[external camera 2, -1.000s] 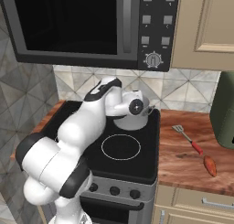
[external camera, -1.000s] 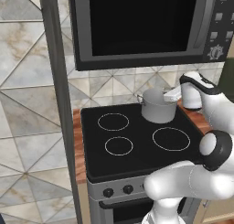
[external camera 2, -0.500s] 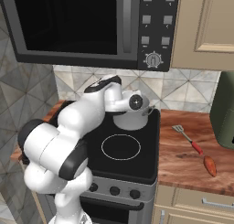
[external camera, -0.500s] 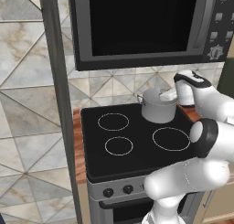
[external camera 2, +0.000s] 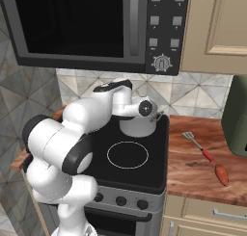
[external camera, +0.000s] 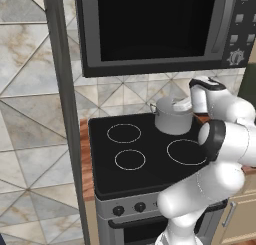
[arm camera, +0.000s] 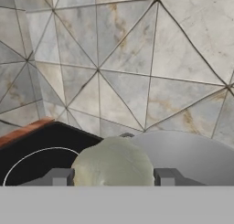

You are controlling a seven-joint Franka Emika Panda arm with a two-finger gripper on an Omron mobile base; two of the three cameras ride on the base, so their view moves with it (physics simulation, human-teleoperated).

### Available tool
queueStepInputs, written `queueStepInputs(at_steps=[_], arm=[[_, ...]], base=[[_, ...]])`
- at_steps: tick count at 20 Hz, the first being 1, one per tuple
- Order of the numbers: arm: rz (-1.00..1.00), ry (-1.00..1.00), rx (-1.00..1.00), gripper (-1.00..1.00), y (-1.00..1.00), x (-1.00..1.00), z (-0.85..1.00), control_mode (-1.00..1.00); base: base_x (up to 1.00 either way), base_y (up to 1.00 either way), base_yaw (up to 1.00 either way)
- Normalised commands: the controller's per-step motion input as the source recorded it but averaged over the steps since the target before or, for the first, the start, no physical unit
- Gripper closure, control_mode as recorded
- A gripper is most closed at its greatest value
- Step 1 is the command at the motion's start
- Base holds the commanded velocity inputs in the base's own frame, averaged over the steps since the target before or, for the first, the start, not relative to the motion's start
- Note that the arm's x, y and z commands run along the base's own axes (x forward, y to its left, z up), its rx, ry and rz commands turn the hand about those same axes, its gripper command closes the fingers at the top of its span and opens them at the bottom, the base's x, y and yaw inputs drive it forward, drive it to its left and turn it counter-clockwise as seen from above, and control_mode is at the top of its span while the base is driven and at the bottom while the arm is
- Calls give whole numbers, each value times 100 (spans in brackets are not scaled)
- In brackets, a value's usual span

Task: Put the sweet potato and garlic in the pot. Retrieve the spatula and lightly stir the vegetables in the pot.

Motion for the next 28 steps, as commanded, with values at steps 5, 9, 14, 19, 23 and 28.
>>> queueStepInputs(at_steps=[5,9,14,19,23,28], arm=[[1,0,0,100,-3,24,-13,-100],[0,0,0,100,-5,12,-19,-100],[0,0,0,100,-4,9,-17,-100],[0,0,0,100,0,16,-7,-100],[0,0,0,100,0,22,-2,-100],[0,0,0,100,0,14,-1,-100]], base=[[0,0,0],[0,0,0],[0,0,0],[0,0,0],[0,0,0],[0,0,0]])
